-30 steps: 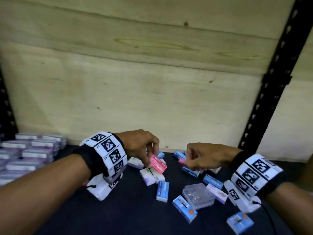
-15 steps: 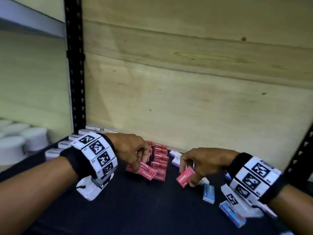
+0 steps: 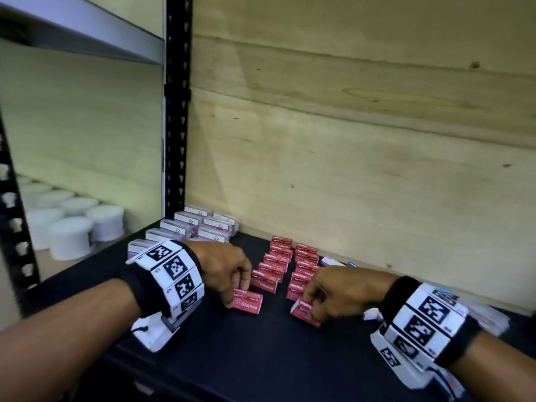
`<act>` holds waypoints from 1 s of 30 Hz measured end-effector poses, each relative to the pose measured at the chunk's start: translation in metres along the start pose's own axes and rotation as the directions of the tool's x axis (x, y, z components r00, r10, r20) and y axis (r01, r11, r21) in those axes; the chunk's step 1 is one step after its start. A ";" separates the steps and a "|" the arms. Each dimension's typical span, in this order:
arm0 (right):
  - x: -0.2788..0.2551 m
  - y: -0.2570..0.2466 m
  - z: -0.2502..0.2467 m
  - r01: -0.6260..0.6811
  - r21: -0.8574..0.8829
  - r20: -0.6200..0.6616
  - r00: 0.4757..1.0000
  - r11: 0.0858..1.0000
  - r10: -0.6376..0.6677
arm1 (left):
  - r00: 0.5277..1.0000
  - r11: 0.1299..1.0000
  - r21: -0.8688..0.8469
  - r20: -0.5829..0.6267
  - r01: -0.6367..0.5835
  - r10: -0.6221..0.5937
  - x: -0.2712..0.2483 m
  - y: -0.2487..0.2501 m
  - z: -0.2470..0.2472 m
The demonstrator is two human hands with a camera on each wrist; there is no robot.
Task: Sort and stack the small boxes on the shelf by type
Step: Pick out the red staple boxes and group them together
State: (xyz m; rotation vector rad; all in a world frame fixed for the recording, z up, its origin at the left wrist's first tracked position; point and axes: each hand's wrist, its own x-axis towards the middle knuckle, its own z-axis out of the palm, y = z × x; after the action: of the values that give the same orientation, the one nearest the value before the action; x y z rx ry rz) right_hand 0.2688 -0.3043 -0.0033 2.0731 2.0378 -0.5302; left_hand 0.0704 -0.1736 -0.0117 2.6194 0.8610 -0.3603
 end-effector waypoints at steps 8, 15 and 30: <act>0.000 -0.003 0.009 0.034 0.022 -0.053 0.998 0.999 -0.033 | 0.997 0.997 -0.014 -0.023 -0.078 0.078 0.012 0.013 0.006; 0.005 -0.011 0.010 0.049 -0.093 -0.091 0.994 0.995 -0.057 | 0.994 0.995 0.009 -0.033 -0.103 0.103 0.020 0.024 0.008; 0.008 -0.004 0.017 0.033 -0.066 -0.172 0.984 0.997 -0.044 | 1.000 0.995 0.097 -0.030 0.006 -0.003 0.013 0.007 0.002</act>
State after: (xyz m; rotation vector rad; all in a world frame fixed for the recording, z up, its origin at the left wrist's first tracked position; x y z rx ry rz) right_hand 0.2628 -0.3030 -0.0213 2.1136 2.1622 -0.2966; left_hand 0.0844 -0.1730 -0.0168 2.7189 0.8801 -0.3744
